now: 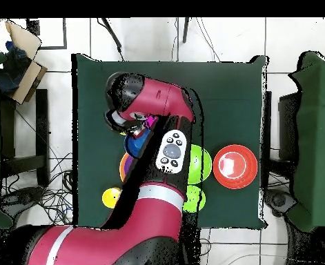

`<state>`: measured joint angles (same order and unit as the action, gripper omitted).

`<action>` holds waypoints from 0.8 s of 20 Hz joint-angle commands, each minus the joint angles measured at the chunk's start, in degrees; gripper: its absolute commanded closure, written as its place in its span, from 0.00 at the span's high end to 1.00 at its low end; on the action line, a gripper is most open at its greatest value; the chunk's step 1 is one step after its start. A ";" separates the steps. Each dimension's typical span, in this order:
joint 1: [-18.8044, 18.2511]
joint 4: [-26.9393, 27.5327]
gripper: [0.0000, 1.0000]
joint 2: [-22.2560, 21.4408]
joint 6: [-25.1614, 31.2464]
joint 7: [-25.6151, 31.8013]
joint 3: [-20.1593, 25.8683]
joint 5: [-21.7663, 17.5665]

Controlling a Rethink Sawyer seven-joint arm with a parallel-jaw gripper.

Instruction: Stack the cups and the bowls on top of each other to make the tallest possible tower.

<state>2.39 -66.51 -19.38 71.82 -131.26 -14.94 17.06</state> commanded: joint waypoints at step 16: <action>1.91 -13.05 0.00 -2.02 -9.24 -10.02 -1.02 0.05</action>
<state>4.05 -74.04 -21.62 69.50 -131.30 -18.13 17.45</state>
